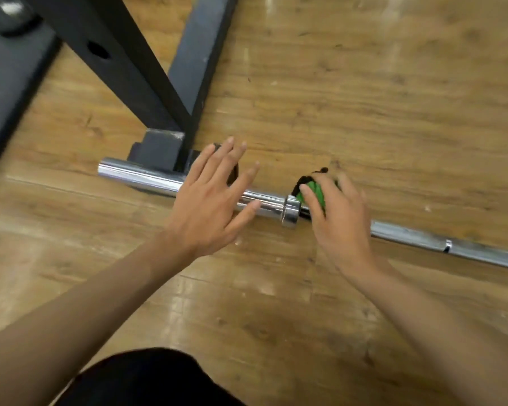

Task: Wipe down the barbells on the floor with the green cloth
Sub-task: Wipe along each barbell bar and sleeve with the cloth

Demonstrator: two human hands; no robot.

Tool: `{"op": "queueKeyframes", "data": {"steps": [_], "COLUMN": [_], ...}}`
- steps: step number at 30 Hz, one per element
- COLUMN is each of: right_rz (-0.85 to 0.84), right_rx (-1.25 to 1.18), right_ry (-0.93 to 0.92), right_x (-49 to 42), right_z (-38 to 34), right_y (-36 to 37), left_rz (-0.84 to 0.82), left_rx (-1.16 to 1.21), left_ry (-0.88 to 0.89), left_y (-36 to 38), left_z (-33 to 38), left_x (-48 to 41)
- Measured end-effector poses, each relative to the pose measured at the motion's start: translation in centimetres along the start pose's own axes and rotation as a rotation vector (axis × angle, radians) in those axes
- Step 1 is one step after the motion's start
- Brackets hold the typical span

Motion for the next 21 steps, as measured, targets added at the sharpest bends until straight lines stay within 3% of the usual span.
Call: {"op": "queueKeyframes", "data": {"steps": [3, 6, 9, 14, 17, 19, 21], "right_rz": [-0.146, -0.141, -0.100, -0.097, -0.024, -0.077, -0.203], "right_rx": [0.137, 0.237, 0.292, 0.191, 0.142, 0.179, 0.134], "right_ry": [0.005, 0.079, 0.093, 0.274, 0.220, 0.192, 0.353], "right_x": [0.9, 2.6, 1.7, -1.4, 2.3, 1.6, -2.1], "right_z": [-3.0, -3.4, -3.5, -2.0, -3.4, -3.2, -1.0], "right_y": [3.9, 5.9, 5.9, 6.2, 5.1, 5.6, 6.7], "left_rz": [-0.152, -0.226, -0.196, -0.203, -0.185, -0.165, -0.164], "left_rx": [-0.049, -0.058, 0.054, 0.245, 0.280, 0.322, 0.335], "left_ry": [0.025, 0.089, 0.080, -0.103, -0.128, -0.162, -0.207], "left_y": [0.9, 2.5, 2.3, 3.1, 2.9, 2.7, 2.9], "left_z": [-2.6, -3.1, -4.0, -6.2, -5.7, -6.0, -6.6], "left_x": [-0.2, -0.3, -0.8, -1.2, -1.5, -2.0, -2.3]}}
Point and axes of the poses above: each hand's wrist, its own x-axis away from the middle knuckle, its own y-axis out of the palm, z = x × y, the point moved 9 cm from there along -x, towards the middle knuckle, and after that the axes turned 4 degrees about -z, right-handed, at the moved point
